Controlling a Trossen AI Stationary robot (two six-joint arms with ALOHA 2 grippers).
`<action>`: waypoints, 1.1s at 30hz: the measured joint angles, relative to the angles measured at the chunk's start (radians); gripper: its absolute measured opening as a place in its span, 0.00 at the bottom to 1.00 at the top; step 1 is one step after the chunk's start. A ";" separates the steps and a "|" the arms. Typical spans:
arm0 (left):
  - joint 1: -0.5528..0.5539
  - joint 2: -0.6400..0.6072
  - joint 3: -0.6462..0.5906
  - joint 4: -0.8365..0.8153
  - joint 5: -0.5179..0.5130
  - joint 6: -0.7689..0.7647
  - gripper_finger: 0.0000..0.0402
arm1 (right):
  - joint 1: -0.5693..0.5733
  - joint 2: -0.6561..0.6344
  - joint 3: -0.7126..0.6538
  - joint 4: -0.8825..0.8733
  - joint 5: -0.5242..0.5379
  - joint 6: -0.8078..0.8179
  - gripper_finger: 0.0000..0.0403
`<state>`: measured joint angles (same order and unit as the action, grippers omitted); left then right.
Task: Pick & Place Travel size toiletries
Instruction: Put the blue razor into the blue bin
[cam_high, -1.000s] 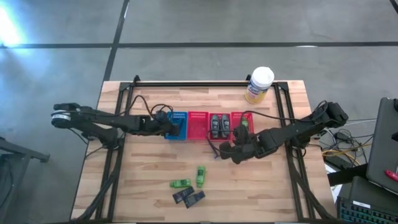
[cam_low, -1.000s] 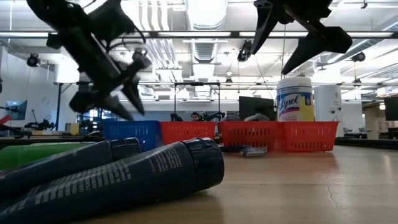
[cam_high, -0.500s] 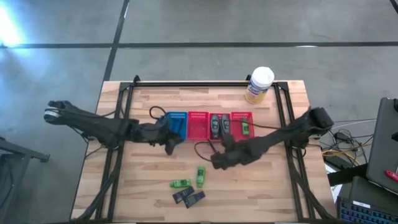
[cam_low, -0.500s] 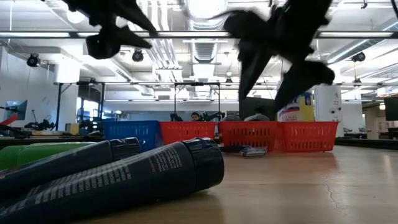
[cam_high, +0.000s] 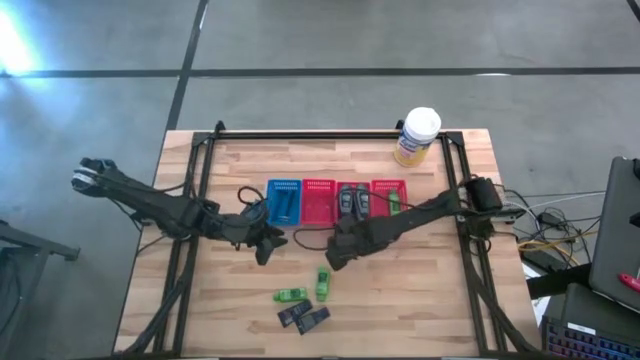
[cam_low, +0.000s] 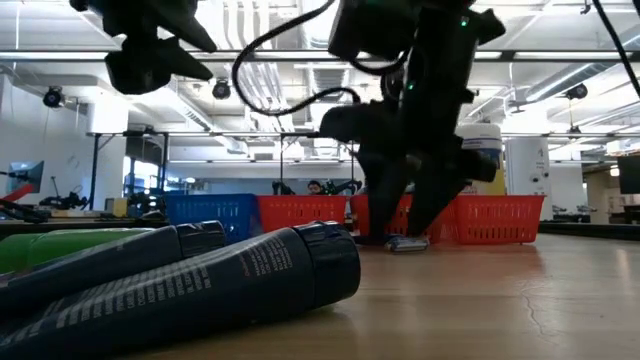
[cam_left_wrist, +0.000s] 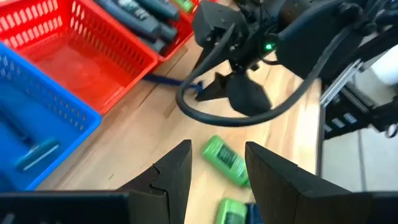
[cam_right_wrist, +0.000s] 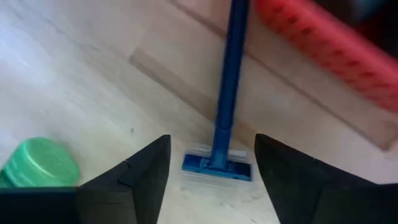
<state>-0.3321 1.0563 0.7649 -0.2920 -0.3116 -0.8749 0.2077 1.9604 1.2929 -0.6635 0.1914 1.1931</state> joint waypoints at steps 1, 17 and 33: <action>0.000 0.000 -0.001 -0.005 -0.001 0.001 0.38 | -0.003 0.013 0.005 0.001 -0.009 -0.001 0.54; 0.003 -0.001 -0.001 -0.016 -0.004 0.062 0.38 | -0.010 0.061 0.042 -0.014 0.032 -0.046 0.15; -0.042 0.008 -0.001 -0.027 0.324 0.582 0.38 | 0.101 -0.155 0.039 0.071 -0.095 -0.206 0.07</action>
<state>-0.3743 1.0646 0.7643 -0.3192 0.0124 -0.2931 0.3086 1.8057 1.3319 -0.5929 0.0964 0.9873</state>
